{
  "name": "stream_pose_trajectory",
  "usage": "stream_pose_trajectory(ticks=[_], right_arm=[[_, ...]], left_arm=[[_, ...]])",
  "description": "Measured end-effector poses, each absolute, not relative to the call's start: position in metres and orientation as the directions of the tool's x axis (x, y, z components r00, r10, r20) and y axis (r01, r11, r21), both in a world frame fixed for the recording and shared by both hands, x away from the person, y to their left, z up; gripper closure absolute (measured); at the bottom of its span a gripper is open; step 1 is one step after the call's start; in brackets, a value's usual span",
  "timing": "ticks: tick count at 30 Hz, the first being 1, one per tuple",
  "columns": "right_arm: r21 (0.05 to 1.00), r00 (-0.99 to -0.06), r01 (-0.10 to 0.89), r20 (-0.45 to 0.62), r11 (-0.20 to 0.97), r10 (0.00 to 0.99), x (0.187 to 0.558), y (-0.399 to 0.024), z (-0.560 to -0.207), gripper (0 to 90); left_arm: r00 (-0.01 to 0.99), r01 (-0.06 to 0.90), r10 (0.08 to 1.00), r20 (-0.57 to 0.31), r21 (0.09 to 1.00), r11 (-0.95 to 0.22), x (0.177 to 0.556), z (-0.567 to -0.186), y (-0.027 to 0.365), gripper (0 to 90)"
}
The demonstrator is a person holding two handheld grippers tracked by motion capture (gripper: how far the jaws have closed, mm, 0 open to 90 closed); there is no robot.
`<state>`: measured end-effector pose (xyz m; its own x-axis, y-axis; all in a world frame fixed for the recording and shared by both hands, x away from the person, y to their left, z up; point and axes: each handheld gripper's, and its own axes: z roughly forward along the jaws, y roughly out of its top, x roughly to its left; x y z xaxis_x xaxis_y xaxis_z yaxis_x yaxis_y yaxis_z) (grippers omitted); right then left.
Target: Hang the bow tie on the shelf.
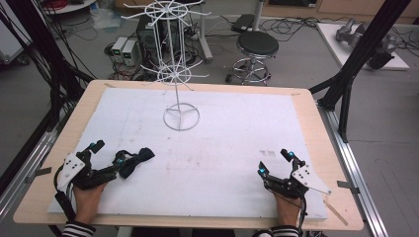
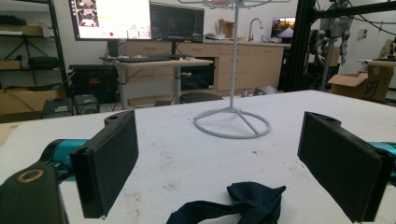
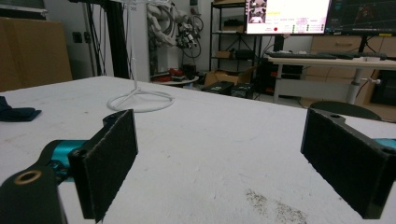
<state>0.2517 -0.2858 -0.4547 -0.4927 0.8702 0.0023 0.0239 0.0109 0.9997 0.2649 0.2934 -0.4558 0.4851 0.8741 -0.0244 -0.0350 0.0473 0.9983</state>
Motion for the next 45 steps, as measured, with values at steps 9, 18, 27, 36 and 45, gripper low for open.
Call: stream_pose_trajectory(ticks=[9, 18, 27, 36, 45], right_arm=[[1.0, -0.487, 0.023, 0.006, 0.006, 0.873, 0.252, -0.286, -0.455, 10.0], [1.0, -0.485, 0.025, 0.003, 0.01, 0.875, 0.251, -0.286, -0.455, 10.0], [1.0, -0.482, 0.026, 0.004, 0.01, 0.876, 0.251, -0.285, -0.455, 10.0], [1.0, -0.48, 0.022, -0.005, 0.018, 0.877, 0.251, -0.285, -0.455, 10.0], [0.999, -0.482, 0.024, -0.006, 0.021, 0.876, 0.251, -0.284, -0.455, 10.0]], left_arm=[[0.483, -0.022, 0.875, -0.024, 0.999, 0.04, 0.266, -0.455, 0.293, 12.8], [0.48, -0.022, 0.877, -0.022, 0.999, 0.037, 0.266, -0.455, 0.292, 12.9], [0.481, -0.015, 0.877, -0.024, 0.999, 0.036, 0.267, -0.455, 0.292, 12.9], [0.475, 0.024, 0.879, -0.03, 0.999, 0.021, 0.271, -0.452, 0.295, 12.9], [0.492, 0.106, 0.871, 0.009, 0.992, -0.07, 0.276, -0.435, 0.303, 15.5]])
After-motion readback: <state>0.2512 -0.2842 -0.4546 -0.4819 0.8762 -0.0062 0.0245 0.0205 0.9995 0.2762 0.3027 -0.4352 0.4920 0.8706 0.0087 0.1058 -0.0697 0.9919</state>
